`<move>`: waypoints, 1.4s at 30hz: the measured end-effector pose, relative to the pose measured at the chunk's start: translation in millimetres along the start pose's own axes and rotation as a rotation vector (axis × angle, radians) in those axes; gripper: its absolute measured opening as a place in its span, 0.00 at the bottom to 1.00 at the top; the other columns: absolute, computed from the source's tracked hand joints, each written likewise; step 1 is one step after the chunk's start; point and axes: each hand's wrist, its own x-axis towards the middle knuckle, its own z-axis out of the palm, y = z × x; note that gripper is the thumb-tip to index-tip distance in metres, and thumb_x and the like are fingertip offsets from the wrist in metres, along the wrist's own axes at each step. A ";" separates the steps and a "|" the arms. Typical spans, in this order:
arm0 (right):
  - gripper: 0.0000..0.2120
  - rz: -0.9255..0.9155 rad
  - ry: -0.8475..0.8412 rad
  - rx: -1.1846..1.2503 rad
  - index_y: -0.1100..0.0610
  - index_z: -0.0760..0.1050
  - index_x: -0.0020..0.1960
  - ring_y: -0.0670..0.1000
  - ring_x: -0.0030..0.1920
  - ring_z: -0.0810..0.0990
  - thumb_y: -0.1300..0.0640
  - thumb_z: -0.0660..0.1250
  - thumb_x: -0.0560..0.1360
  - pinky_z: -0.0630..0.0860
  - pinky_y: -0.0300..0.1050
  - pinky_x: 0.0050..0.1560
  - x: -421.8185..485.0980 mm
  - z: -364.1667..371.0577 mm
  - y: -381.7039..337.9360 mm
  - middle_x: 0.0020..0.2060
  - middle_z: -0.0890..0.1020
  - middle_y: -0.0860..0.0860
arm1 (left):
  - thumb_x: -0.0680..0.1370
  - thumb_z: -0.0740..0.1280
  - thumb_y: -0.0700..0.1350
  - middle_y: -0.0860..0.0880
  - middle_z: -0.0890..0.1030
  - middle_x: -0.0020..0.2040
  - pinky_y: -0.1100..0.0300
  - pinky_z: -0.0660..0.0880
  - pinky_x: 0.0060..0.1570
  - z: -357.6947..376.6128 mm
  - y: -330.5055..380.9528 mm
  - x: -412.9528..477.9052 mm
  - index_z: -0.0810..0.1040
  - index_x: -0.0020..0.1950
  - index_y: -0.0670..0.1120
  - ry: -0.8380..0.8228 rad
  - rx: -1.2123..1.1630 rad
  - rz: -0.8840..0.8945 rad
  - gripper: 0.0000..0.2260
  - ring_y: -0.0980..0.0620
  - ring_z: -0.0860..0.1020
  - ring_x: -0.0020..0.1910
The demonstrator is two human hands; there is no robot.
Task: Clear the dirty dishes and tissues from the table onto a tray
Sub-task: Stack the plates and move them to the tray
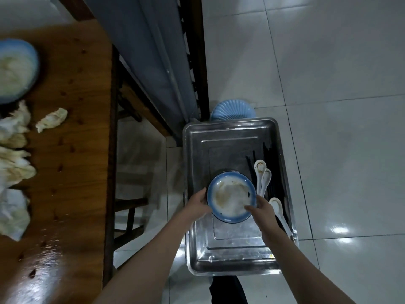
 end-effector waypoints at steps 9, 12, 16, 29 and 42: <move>0.20 -0.218 -0.012 -0.103 0.60 0.72 0.67 0.51 0.57 0.74 0.65 0.66 0.75 0.68 0.42 0.53 -87.5 33.0 -101.7 0.62 0.76 0.56 | 0.75 0.67 0.32 0.45 0.64 0.75 0.62 0.68 0.58 -44.7 68.0 -99.9 0.60 0.77 0.48 0.116 0.070 0.153 0.32 0.47 0.66 0.71; 0.18 -0.263 -0.039 -0.016 0.60 0.74 0.64 0.50 0.54 0.77 0.67 0.66 0.75 0.72 0.34 0.47 -125.8 51.1 -134.0 0.56 0.78 0.53 | 0.77 0.66 0.34 0.48 0.64 0.75 0.62 0.69 0.55 -68.2 88.2 -144.9 0.60 0.77 0.50 0.131 0.047 0.220 0.32 0.48 0.68 0.70; 0.16 -0.356 -0.047 0.034 0.58 0.76 0.61 0.48 0.52 0.77 0.67 0.67 0.74 0.71 0.35 0.49 -187.9 84.6 -172.8 0.56 0.79 0.52 | 0.78 0.65 0.34 0.48 0.64 0.75 0.68 0.71 0.45 -107.3 105.2 -211.8 0.60 0.76 0.50 0.130 0.030 0.345 0.30 0.53 0.70 0.64; 0.12 -0.631 -0.070 -0.002 0.49 0.79 0.49 0.36 0.43 0.80 0.65 0.66 0.75 0.73 0.27 0.38 -365.5 221.2 -222.2 0.41 0.83 0.37 | 0.79 0.63 0.37 0.49 0.67 0.73 0.60 0.68 0.51 -261.0 72.1 -387.3 0.61 0.76 0.50 0.133 -0.001 0.540 0.27 0.53 0.69 0.63; 0.16 -0.702 -0.086 -0.097 0.59 0.75 0.64 0.53 0.58 0.77 0.64 0.65 0.76 0.73 0.51 0.62 -416.4 287.2 -213.9 0.58 0.79 0.55 | 0.81 0.60 0.38 0.45 0.78 0.60 0.53 0.71 0.55 -331.9 19.0 -464.0 0.71 0.68 0.48 0.282 -0.173 0.484 0.16 0.48 0.76 0.51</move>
